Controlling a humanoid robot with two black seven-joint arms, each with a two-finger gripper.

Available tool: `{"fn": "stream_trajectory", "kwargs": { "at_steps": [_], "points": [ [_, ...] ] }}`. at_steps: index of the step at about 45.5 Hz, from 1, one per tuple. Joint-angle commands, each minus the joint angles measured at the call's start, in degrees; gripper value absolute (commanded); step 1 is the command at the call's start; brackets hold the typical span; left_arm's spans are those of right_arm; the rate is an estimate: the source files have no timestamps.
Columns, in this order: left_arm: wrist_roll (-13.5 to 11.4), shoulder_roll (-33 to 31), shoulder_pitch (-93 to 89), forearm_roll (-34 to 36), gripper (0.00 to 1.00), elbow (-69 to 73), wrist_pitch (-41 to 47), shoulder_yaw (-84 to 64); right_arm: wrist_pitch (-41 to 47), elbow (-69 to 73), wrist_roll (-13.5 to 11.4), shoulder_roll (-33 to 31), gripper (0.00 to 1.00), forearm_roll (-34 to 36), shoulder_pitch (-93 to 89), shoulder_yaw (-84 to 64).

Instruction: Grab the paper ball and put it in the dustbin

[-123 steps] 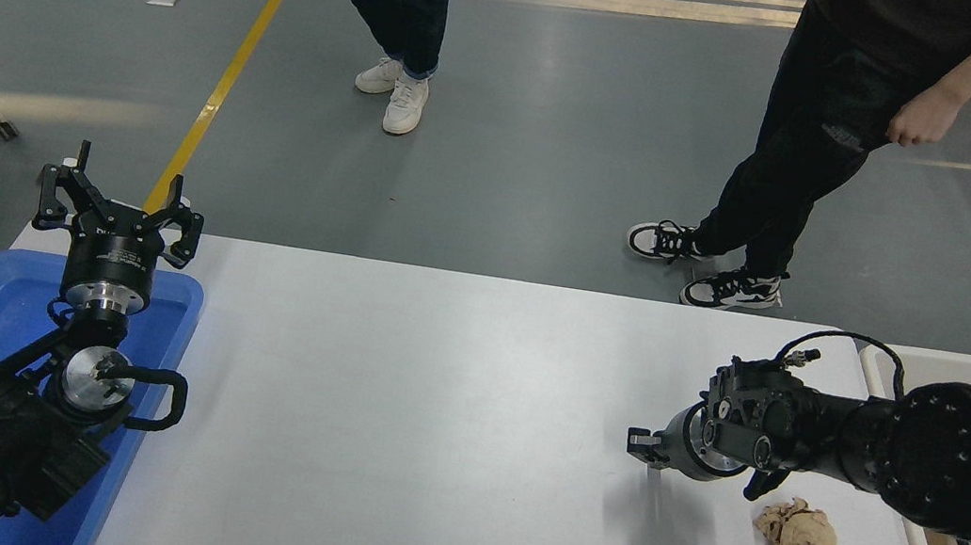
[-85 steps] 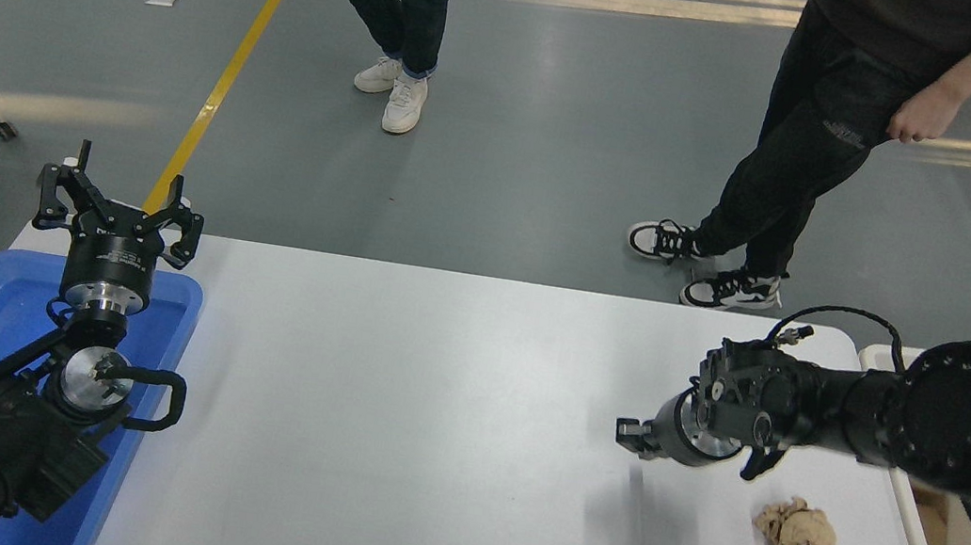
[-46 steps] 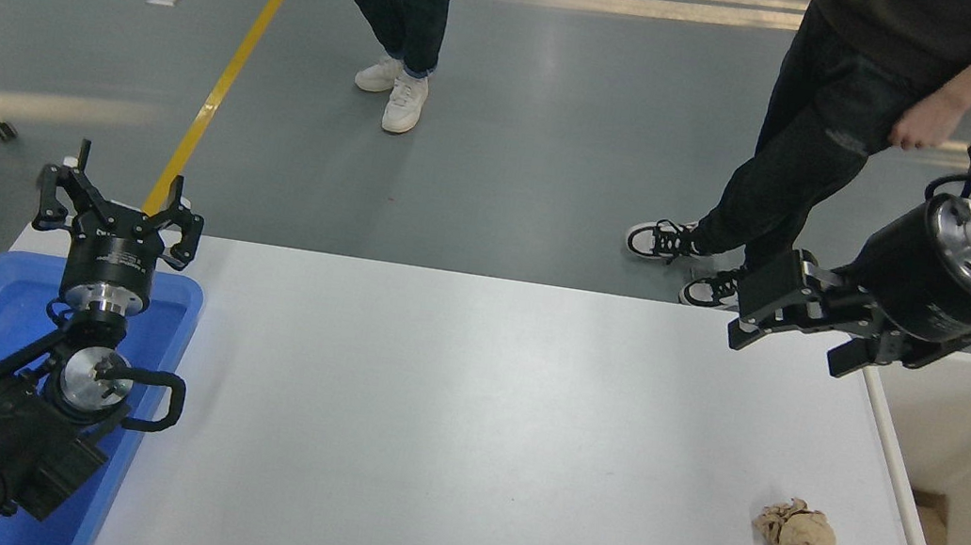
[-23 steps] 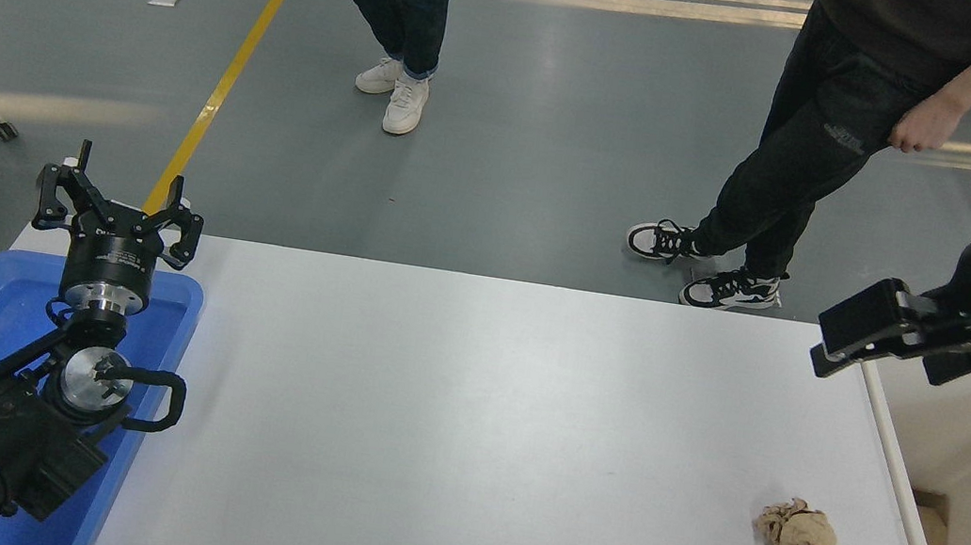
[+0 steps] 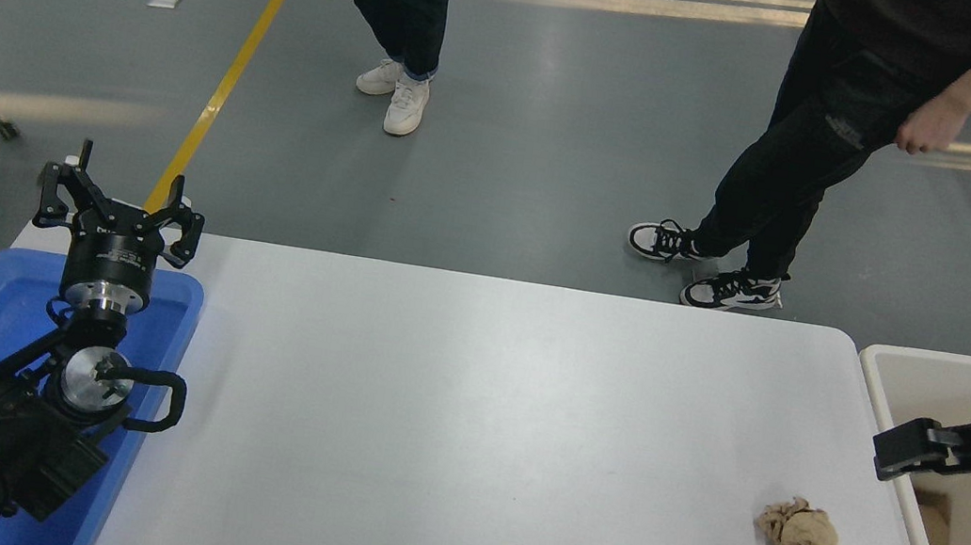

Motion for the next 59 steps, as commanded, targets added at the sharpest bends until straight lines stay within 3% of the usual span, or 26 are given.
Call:
{"fn": "stream_trajectory", "kwargs": {
  "at_steps": [1, 20, 49, 55, 59],
  "points": [
    [0.1, 0.0, 0.0, 0.0, 0.99, 0.0, 0.0, 0.0, -5.9, -9.5, 0.0, 1.8, 1.0, -0.3, -18.4, 10.8],
    [0.0, 0.0, 0.0, 0.0, 0.99, 0.0, 0.0, 0.0, -11.8, -19.7, 0.0, 8.7, 1.0, 0.9, -30.3, 14.6],
    [0.1, 0.0, 0.0, 0.0, 0.99, 0.0, 0.0, 0.1, -13.3, -21.1, -0.1, 12.4, 1.0, 5.2, -34.1, 15.0],
    [0.0, 0.0, 0.0, 0.0, 0.99, 0.0, 0.0, 0.1, -14.0, -21.1, -0.1, 12.4, 0.85, 5.2, -34.9, 15.0],
    [0.1, 0.0, 0.0, 0.0, 0.99, 0.0, 0.0, 0.0, -15.7, -21.1, -0.1, 12.4, 0.53, 5.2, -35.6, 15.0]
  ]
}}
